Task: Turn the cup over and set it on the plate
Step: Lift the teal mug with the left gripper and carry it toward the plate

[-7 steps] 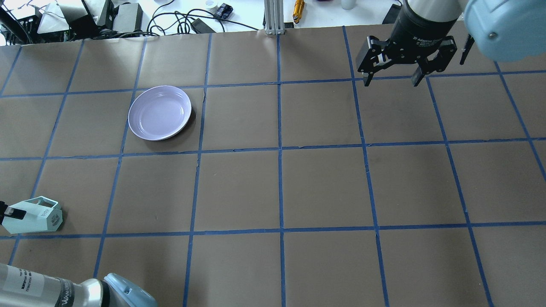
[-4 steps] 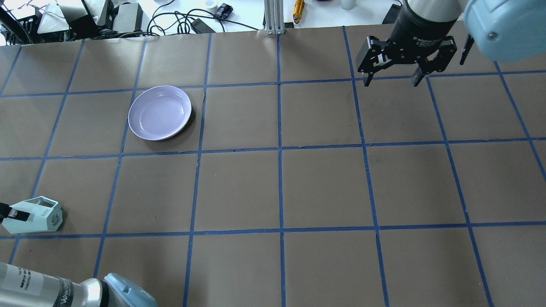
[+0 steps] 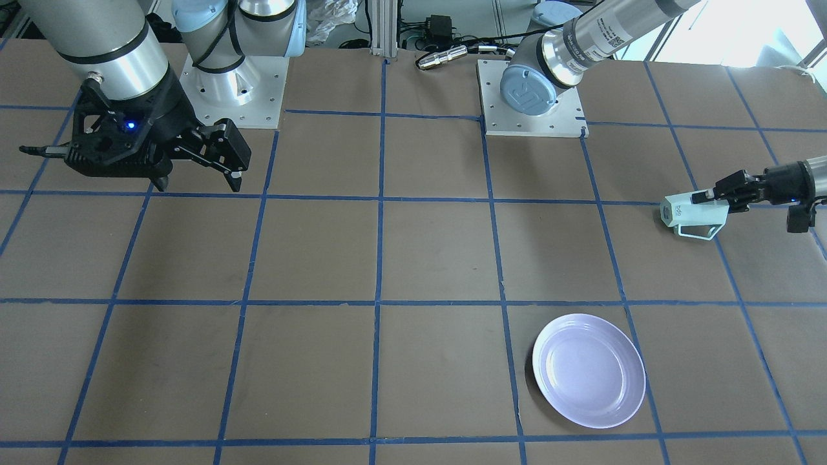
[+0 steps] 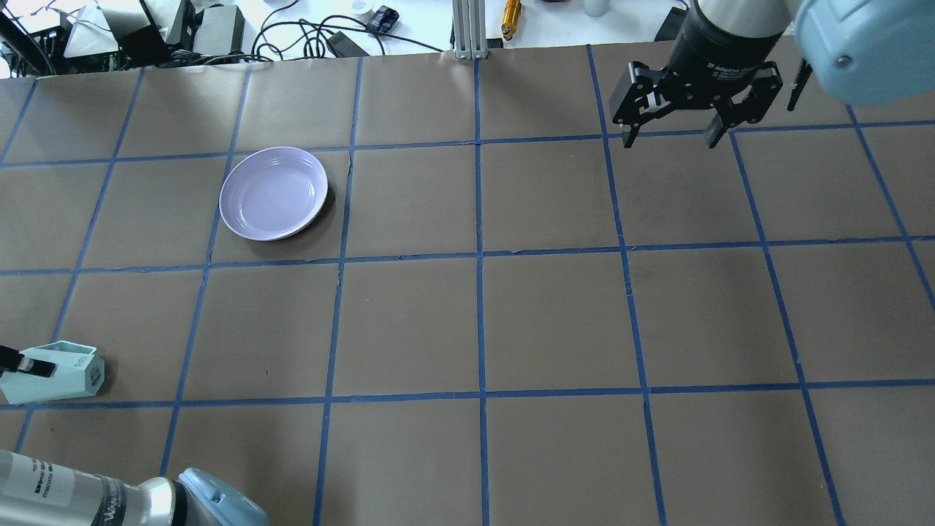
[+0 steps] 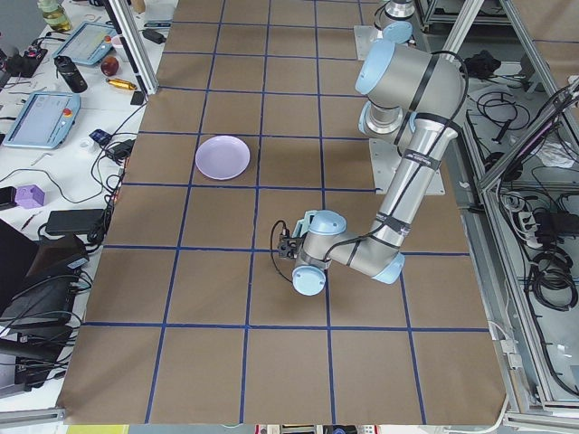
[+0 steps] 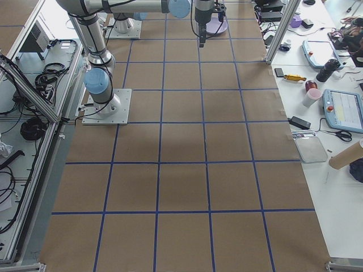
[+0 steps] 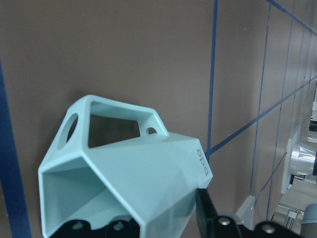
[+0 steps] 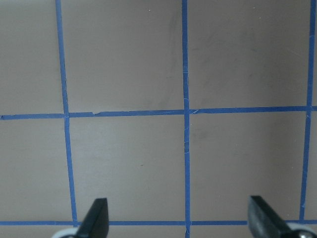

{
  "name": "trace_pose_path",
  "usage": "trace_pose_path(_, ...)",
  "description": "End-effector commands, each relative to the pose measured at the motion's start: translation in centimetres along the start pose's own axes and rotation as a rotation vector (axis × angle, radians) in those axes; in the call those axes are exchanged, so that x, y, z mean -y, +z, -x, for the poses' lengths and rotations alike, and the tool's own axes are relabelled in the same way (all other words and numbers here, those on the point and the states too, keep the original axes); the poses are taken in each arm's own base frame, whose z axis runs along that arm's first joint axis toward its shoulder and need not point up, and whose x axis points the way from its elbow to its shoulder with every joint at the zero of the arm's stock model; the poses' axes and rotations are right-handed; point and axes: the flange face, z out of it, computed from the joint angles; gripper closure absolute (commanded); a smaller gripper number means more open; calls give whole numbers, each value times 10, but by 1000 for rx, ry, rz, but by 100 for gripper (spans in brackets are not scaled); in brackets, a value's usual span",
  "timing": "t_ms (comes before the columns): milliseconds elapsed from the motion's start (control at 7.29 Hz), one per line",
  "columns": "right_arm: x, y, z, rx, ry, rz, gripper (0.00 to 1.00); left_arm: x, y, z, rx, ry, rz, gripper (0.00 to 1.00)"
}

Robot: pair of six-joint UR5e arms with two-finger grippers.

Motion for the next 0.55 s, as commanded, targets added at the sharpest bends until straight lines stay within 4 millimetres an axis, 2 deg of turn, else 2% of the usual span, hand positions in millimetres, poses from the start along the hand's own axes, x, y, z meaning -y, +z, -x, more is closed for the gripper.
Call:
trace_pose_path(0,0,0,0,0,0,0,0,1,-4,-15,-13,4,-10,100)
trace_pose_path(412,0,0,0,0,0,0,0,10,-11,-42,12,24,-22,100)
